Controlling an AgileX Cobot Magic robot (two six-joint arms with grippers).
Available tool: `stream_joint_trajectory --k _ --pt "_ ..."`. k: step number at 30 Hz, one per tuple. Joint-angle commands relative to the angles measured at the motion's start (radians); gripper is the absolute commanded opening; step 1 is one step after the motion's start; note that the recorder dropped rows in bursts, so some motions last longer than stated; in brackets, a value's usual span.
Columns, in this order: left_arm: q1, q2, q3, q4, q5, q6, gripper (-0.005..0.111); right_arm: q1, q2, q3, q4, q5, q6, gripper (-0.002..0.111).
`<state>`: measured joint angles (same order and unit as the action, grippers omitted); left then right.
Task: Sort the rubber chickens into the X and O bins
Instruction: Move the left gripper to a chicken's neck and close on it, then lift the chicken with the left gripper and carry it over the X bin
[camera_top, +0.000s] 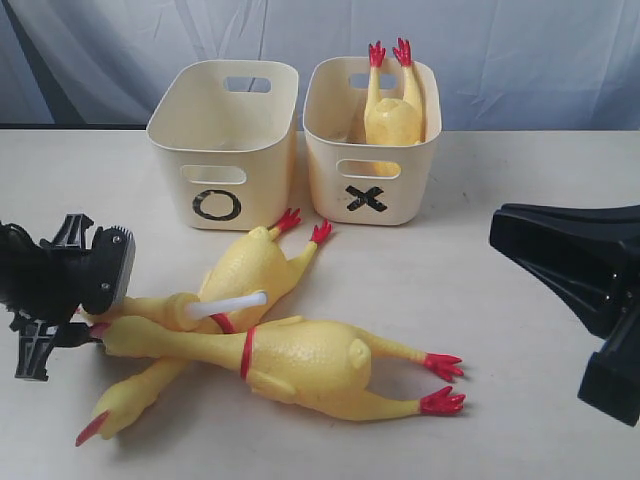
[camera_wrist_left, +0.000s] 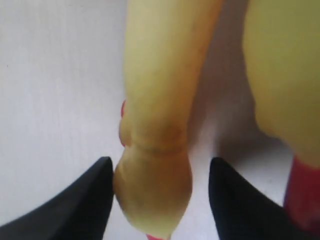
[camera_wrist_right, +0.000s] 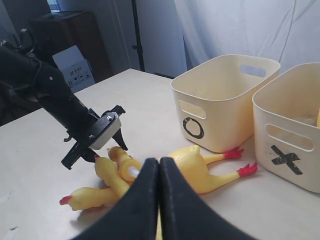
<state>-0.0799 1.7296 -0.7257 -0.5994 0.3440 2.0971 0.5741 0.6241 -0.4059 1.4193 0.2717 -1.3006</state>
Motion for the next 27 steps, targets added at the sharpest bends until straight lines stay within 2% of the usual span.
stream_joint_trajectory --k 1,6,10,27 --pt "-0.004 0.004 -0.003 -0.011 -0.008 0.031 0.039 -0.005 -0.005 0.004 0.000 0.006 -0.003 -0.001" --pt "-0.004 0.004 -0.003 -0.011 -0.008 0.031 0.014 -0.005 -0.005 0.004 0.000 0.006 -0.003 -0.001" --pt "-0.004 0.004 -0.003 -0.011 -0.008 0.031 0.000 -0.005 -0.005 0.004 0.000 0.006 -0.003 -0.001" --pt "-0.004 -0.039 -0.003 -0.009 -0.006 0.031 0.000 -0.005 -0.005 0.004 0.002 0.007 -0.003 -0.001"
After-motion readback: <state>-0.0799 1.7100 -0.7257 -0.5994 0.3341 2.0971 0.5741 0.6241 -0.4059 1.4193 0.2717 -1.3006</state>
